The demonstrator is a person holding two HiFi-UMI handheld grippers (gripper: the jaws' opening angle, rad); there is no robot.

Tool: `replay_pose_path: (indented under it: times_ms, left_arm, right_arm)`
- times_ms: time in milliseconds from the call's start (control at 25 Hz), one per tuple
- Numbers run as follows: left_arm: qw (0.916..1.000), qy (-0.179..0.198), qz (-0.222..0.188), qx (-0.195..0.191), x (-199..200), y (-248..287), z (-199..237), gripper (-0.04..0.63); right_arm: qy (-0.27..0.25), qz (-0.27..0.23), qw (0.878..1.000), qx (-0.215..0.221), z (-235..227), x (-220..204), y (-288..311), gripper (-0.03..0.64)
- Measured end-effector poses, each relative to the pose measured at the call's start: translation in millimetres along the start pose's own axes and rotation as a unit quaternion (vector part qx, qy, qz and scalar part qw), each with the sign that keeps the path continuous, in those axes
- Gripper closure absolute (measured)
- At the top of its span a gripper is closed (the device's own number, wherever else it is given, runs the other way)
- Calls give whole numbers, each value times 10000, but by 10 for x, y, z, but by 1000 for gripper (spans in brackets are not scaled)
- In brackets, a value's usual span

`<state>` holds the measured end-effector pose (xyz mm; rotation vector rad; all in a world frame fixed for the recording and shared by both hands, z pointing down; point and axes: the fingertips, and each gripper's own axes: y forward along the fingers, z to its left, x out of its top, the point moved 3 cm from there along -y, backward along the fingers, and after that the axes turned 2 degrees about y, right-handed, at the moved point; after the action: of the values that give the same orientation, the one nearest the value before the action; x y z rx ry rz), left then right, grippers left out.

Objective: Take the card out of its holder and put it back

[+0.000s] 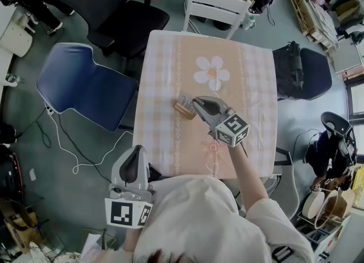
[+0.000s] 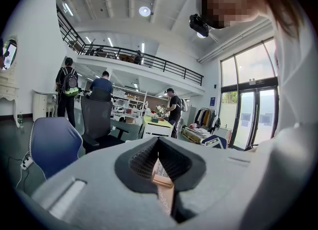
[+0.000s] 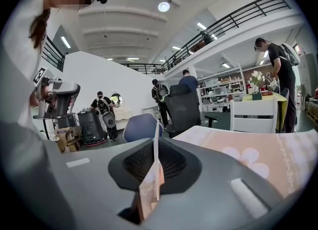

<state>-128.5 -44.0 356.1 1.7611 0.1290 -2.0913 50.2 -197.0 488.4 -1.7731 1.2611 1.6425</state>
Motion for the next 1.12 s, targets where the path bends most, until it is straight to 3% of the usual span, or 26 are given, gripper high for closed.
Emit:
replay_pose_path:
  times_ms: [880, 1120]
  left_arm:
    - [10000, 16, 17, -40, 26, 15, -19, 595]
    - [10000, 15, 9, -46, 16, 26, -31, 595]
  right_arm:
    - [-55, 147, 9999, 43, -5, -133, 42, 597]
    - [-97, 392, 9992, 52, -8, -274, 73, 597]
